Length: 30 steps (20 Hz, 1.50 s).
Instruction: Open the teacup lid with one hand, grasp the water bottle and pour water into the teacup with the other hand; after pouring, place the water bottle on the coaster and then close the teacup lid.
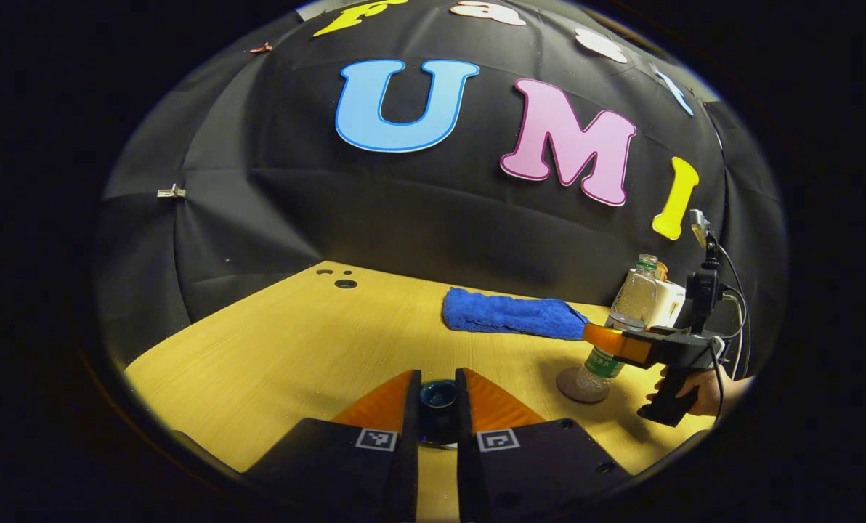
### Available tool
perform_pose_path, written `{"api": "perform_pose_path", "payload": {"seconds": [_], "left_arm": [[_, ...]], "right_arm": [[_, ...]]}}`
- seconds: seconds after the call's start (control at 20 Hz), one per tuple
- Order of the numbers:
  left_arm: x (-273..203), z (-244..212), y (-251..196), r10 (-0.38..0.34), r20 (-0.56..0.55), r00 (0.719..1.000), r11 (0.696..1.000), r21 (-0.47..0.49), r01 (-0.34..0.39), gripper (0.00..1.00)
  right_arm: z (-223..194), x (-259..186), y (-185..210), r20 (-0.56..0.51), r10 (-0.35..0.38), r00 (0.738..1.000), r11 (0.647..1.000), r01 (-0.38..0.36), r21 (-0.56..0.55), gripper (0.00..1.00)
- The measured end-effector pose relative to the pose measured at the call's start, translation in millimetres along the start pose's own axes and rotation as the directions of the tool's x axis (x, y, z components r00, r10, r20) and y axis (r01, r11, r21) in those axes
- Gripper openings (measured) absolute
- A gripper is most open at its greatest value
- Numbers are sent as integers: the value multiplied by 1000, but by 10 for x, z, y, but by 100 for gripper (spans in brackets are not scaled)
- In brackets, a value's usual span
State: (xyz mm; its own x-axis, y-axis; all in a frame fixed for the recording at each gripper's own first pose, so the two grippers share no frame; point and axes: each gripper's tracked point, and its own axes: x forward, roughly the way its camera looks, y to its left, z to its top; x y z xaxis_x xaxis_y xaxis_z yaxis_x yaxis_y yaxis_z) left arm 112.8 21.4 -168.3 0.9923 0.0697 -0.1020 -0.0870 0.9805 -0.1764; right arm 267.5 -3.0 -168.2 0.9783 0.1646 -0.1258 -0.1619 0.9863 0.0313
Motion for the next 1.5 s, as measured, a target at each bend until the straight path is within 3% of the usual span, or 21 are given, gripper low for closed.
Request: {"api": "perform_pose_path", "payload": {"seconds": [0.05, 0.1, 0.15, 0.2, 0.3, 0.75, 1.15, 1.5], "left_arm": [[2, -5, 0, 1, 1, 1000, 1000, 1, -1, 22], [-4, 1, -3, 2, 1, 1000, 1000, 3, -2, 29], [-8, 4, -13, 4, 1, 1000, 1000, 7, -4, 22], [-21, 14, -23, 5, 2, 1000, 1000, 10, -5, 25], [-37, 31, -23, 8, 6, 1000, 1000, 13, -8, 26], [18, 72, -74, 27, 20, 999, 1000, -8, -27, 25], [261, -181, -162, 32, -20, 999, 999, 39, -31, 26], [298, -340, -284, 11, -28, 1000, 995, 101, -8, 23]], "right_arm": [[-26, -9, -2, -4, -3, 1000, 1000, 3, -19, 80], [-46, -7, -4, -9, -7, 1000, 999, 7, -40, 81], [-70, -12, -1, -15, -8, 1000, 998, 7, -55, 78], [-77, -34, 9, -21, -8, 1000, 998, 6, -62, 92], [-79, -53, 68, -24, 5, 1000, 998, -7, -65, 100], [-84, -382, 125, -23, 4, 1000, 993, -6, -121, 100], [-250, -926, 114, -42, -27, 999, 988, 20, -154, 98], [-472, -1182, 160, -102, -41, 994, 996, 32, -84, 98]]}}
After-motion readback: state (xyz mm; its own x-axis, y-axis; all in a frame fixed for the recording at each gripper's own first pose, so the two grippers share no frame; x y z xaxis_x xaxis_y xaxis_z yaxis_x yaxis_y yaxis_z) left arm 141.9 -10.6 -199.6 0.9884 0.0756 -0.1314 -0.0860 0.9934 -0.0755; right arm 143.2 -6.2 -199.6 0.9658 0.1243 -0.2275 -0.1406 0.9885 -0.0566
